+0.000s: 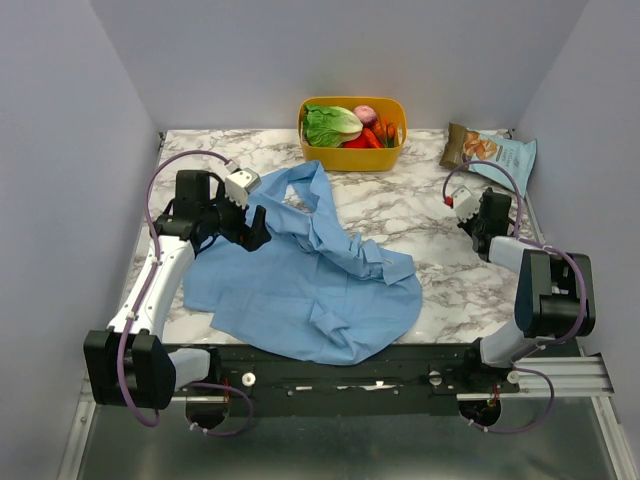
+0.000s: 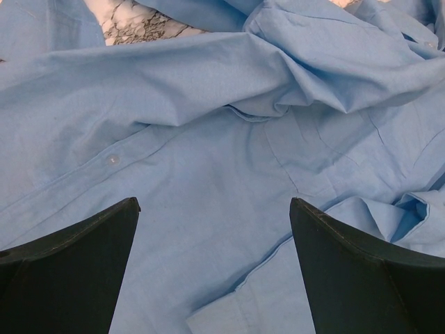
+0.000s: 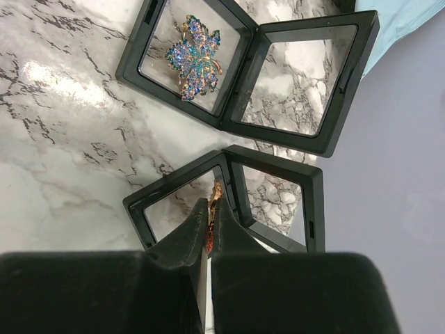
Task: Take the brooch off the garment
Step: Place the brooch in the brooch box.
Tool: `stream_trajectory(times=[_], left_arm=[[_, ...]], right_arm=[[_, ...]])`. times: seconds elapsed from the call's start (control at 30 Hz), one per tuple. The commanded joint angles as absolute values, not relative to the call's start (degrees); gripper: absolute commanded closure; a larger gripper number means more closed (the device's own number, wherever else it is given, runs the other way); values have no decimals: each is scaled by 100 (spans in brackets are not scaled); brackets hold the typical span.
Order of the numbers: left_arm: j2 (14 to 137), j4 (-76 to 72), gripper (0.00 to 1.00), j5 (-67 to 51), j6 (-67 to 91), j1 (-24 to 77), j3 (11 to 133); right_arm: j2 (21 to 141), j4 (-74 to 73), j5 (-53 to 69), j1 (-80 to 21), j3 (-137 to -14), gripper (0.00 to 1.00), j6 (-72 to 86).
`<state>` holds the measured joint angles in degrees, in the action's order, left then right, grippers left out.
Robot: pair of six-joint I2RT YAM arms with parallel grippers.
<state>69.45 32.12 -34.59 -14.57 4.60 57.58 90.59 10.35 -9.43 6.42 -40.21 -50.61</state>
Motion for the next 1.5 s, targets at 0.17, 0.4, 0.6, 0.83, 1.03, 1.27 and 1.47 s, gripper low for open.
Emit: stream_trajectory(times=[0.17, 0.4, 0.6, 0.83, 1.03, 1.27, 1.47], left_arm=[[6785, 3059, 1, -3639, -1389, 404, 5643], [6759, 3032, 1, -3648, -1380, 396, 5607], [6768, 3023, 1, -3665, -1362, 387, 5607], [6785, 3041, 1, -3700, -1345, 378, 5625], [6785, 3050, 1, -3744, -1362, 360, 5625], [6794, 3032, 1, -3753, -1336, 352, 5625], [6776, 3032, 1, -3762, -1353, 343, 5607]], right_arm=[[8816, 984, -984, 686, -4131, 99, -5124], [8798, 1116, -1011, 729, -4157, 100, -5133], [8886, 1265, -1055, 782, -4149, 99, -5186], [8973, 1441, -1028, 835, -4157, 100, -5229], [9088, 1459, -1020, 861, -4175, 99, -5247], [9229, 1450, -967, 888, -4166, 99, -5265], [9220, 1398, -923, 888, -4175, 89, -5256]])
